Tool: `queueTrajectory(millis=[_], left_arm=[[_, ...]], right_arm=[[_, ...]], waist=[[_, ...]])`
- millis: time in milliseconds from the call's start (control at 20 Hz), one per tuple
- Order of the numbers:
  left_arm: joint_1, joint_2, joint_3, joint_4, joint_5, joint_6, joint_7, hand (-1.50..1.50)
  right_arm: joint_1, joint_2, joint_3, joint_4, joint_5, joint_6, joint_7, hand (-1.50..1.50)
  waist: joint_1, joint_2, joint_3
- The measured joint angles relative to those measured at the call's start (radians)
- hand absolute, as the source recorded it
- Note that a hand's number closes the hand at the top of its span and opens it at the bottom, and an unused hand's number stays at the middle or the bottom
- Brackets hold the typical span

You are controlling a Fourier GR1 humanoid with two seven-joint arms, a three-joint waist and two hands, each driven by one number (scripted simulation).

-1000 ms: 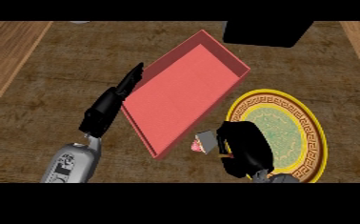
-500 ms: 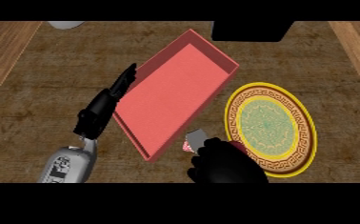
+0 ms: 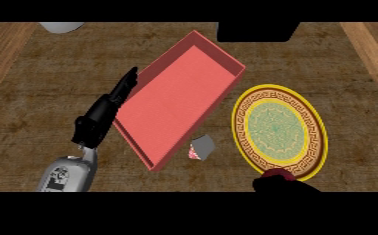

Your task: Pick the pear from the plate and place it in the cardboard box

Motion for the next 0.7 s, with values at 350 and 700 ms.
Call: queueTrajectory(millis=[350, 700], left_arm=[[-0.021, 0.007, 0.022, 0.005, 0.007, -0.019, 0.006, 0.0], [-0.026, -0.02, 0.013, 0.004, -0.015, -0.014, 0.017, 0.0]], right_arm=[[-0.054, 0.082, -0.184, -0.016, -0.138, 0.116, 0.107, 1.5], [-0.255, 0.216, -0.276, 0.042, -0.233, 0.209, 0.282, 1.5]], waist=[[0.003, 0.002, -0.001], [0.01, 0.002, -0.001]])
